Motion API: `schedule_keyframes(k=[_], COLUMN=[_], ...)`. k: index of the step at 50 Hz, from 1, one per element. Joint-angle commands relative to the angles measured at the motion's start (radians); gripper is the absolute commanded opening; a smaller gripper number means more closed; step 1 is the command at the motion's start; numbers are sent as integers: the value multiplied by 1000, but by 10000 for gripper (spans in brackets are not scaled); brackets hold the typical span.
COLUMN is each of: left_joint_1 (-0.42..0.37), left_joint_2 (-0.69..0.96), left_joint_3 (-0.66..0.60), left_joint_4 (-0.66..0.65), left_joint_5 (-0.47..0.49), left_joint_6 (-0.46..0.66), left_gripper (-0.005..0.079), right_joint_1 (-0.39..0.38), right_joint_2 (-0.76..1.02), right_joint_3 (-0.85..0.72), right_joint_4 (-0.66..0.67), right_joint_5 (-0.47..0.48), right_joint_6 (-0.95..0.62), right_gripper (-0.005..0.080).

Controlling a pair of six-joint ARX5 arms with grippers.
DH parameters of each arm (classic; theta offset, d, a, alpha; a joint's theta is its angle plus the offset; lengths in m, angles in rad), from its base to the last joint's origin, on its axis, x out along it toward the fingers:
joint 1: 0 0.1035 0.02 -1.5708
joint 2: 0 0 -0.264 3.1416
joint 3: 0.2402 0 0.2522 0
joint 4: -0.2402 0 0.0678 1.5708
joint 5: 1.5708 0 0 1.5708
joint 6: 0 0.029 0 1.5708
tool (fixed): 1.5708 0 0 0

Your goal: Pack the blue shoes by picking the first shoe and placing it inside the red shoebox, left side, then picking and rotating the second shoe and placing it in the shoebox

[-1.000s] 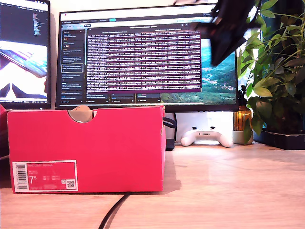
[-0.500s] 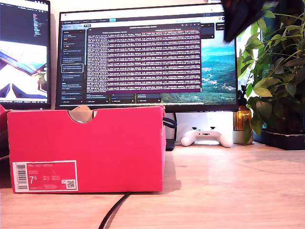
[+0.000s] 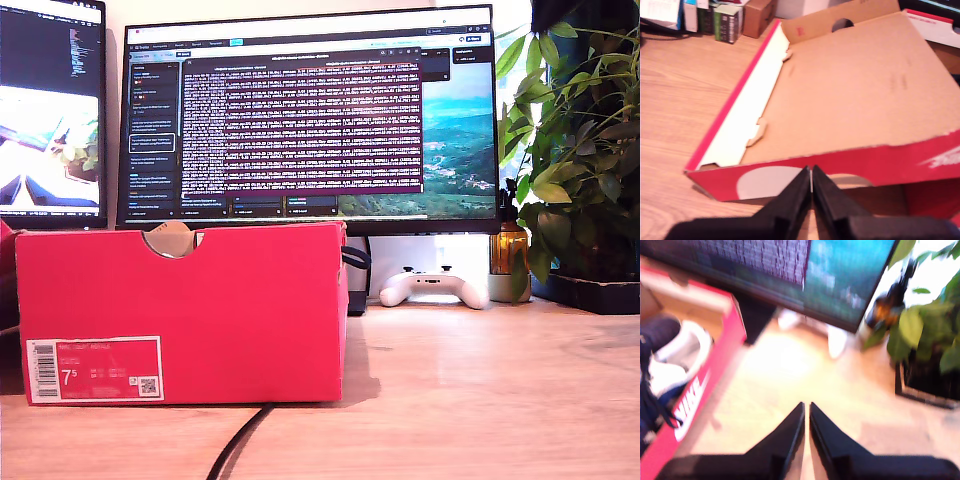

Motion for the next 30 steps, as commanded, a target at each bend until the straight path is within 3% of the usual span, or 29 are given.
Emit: schedule_keyframes(k=[1,22,30], left_joint_1=[-1,-1,-8], left_joint_2=[3,-8,-37], left_joint_3=[-30,-28,-25], left_joint_4=[-18,-18,-23], left_joint_5=[18,38,105], left_joint_6=[8,38,61], left_gripper=[-21,-21,-21], right_joint_1=[3,2,2], right_joint_2=[-7,-137,-148], right_joint_3=[-10,-107,-107], right_joint_4=[11,54,34], right_joint_5=[0,-1,-2], right_joint_6=[4,4,5], right_gripper=[1,1,1])
